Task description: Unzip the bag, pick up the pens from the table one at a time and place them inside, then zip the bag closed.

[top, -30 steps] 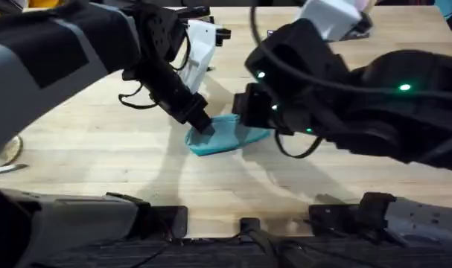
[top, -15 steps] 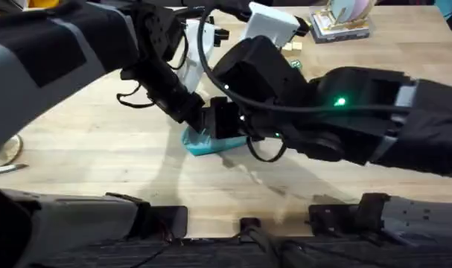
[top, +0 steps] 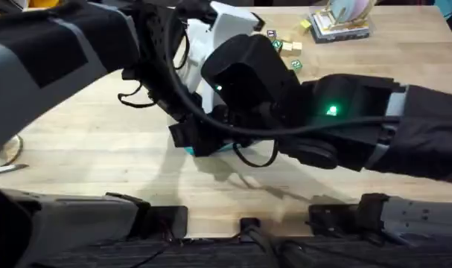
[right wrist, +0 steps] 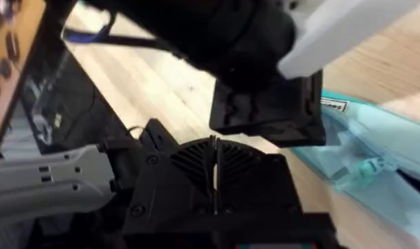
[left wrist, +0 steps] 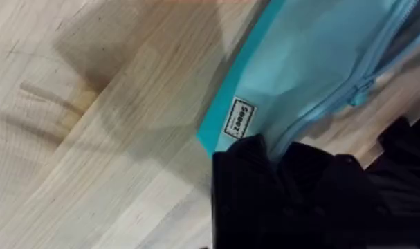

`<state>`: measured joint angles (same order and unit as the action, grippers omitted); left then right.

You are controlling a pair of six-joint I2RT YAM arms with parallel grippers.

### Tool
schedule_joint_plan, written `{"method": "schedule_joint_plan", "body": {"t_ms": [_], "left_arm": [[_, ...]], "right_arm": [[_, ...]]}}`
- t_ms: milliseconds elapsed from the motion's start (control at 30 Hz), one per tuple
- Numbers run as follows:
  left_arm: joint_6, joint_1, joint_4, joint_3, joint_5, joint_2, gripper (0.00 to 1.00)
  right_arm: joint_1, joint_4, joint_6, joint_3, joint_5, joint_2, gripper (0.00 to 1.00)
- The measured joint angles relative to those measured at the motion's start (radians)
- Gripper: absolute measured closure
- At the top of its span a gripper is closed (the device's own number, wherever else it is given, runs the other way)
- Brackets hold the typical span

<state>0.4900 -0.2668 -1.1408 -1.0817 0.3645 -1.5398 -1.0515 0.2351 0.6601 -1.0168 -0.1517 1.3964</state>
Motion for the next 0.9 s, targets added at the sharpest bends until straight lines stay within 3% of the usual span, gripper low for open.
{"method": "schedule_joint_plan", "body": {"t_ms": [233, 433, 667, 900], "left_arm": [[0.000, 0.000, 0.000, 0.000, 0.002, 0.000, 0.959], [0.000, 0.000, 0.001, 0.000, 0.003, 0.000, 0.959], [0.000, 0.000, 0.018, 0.000, 0.003, 0.000, 0.959], [0.000, 0.000, 0.082, 0.000, 0.011, 0.000, 0.959]], "right_arm": [[0.000, 0.015, -0.114, 0.000, -0.037, -0.012, 0.971], [0.000, 0.101, -0.221, 0.000, -0.001, -0.122, 0.969], [0.034, 0.268, -0.300, -0.001, 0.049, -0.279, 0.043], [0.166, 0.375, -0.317, -0.001, 0.062, -0.390, 0.004]]}}
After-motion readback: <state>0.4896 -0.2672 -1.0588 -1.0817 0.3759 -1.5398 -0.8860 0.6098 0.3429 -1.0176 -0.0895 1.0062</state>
